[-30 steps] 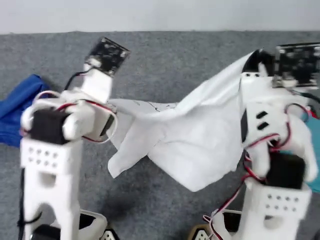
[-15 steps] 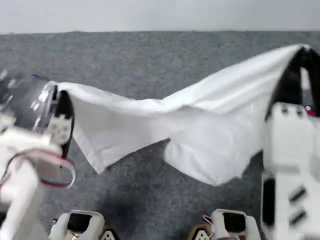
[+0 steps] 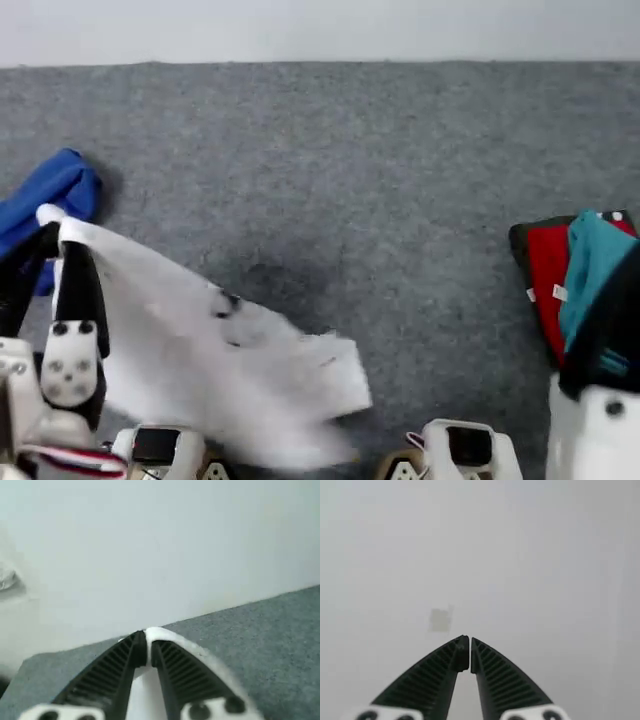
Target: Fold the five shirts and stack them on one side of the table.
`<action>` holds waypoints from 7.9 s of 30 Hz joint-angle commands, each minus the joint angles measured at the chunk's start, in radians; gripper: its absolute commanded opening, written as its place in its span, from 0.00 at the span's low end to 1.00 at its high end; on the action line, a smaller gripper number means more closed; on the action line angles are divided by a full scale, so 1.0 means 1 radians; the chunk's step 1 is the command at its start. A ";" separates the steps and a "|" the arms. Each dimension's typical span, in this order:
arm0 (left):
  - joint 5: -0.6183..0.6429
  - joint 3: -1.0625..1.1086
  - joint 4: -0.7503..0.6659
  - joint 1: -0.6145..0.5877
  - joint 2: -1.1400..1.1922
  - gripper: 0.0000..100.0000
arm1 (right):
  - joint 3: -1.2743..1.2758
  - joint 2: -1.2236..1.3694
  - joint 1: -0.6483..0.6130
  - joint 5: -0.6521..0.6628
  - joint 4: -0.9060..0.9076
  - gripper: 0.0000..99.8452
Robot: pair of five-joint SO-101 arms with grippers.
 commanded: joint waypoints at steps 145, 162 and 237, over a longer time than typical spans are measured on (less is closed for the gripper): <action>-0.008 0.573 -0.433 -0.064 -0.005 0.01 | 0.542 0.315 -0.274 0.186 -0.097 0.01; 0.183 0.007 -0.374 -0.023 -0.003 0.01 | 0.049 0.096 -0.174 0.166 -0.090 0.01; 0.107 0.027 -0.308 0.006 0.365 0.01 | -0.267 0.360 0.015 0.199 0.008 0.01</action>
